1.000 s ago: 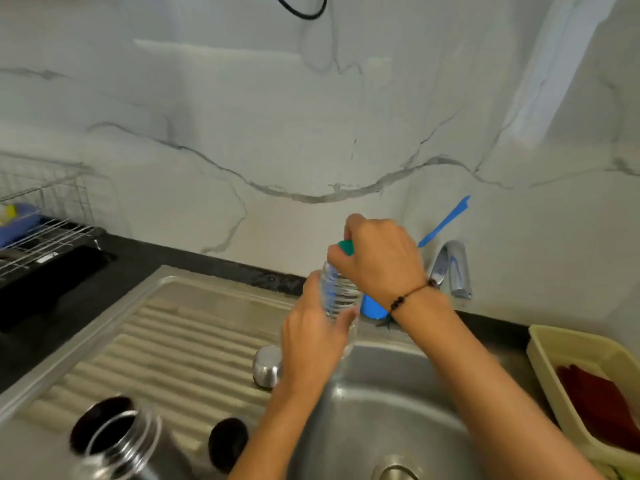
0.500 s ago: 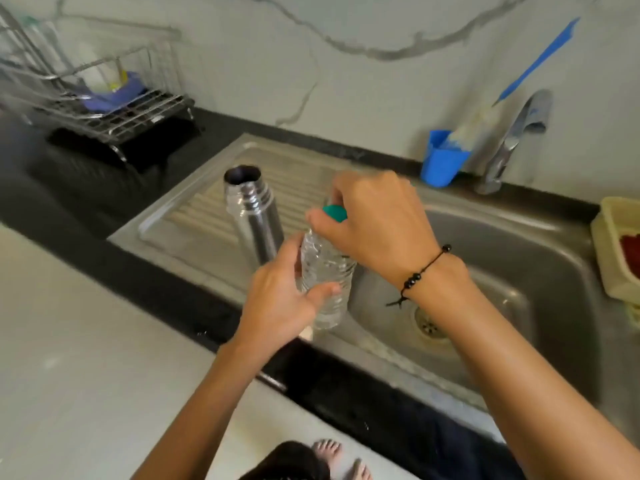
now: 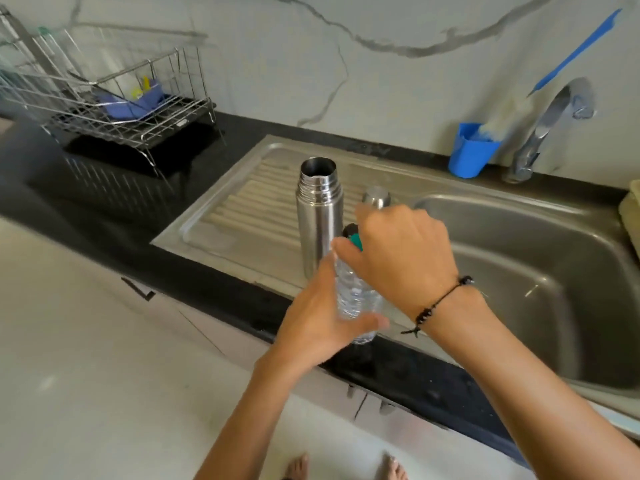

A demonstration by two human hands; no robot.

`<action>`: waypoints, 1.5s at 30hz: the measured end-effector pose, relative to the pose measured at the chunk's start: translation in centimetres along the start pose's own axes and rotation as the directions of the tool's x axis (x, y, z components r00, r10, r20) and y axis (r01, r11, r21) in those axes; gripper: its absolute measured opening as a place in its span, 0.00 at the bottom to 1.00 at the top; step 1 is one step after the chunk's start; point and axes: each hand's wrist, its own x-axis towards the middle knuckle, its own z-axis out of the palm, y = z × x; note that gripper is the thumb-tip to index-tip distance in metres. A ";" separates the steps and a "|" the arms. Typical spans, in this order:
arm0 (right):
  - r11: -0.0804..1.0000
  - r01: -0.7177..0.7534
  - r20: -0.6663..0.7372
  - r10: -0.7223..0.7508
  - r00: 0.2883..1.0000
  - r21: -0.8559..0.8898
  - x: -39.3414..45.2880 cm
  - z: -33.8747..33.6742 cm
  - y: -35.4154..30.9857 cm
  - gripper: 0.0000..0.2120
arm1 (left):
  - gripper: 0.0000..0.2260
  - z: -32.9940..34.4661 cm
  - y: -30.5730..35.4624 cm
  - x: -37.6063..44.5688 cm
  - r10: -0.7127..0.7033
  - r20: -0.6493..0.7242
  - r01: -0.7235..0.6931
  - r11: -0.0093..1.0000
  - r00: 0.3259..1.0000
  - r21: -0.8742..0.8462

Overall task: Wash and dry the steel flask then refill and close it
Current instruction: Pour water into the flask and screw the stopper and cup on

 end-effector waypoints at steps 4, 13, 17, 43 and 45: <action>0.987 -0.083 0.057 0.092 0.994 -0.140 0.2 -0.3 -1.5 0.14 | 0.30 0.3 -0.5 0.7 0.036 -0.058 -0.033 0.998 0.998 0.049; 0.961 0.137 0.004 -0.140 0.990 -0.240 -0.7 0.3 -1.3 0.10 | 0.29 -0.9 -2.5 2.3 0.310 0.030 -0.312 0.947 0.950 0.079; 0.992 -0.050 0.217 0.074 0.973 -0.112 0.0 -1.6 -1.8 0.14 | 0.32 -0.9 -2.6 2.6 0.363 0.067 -0.369 0.918 0.929 0.144; 0.997 0.073 0.151 -0.073 0.986 0.001 -0.2 -2.4 -0.3 0.11 | 0.33 -1.5 -3.0 2.9 0.348 0.150 -0.369 0.918 0.925 0.146; 0.991 0.031 0.002 -0.031 1.000 0.132 -0.1 -2.4 1.0 0.13 | 0.33 -1.7 -2.9 2.8 0.329 0.145 -0.348 0.927 0.933 0.137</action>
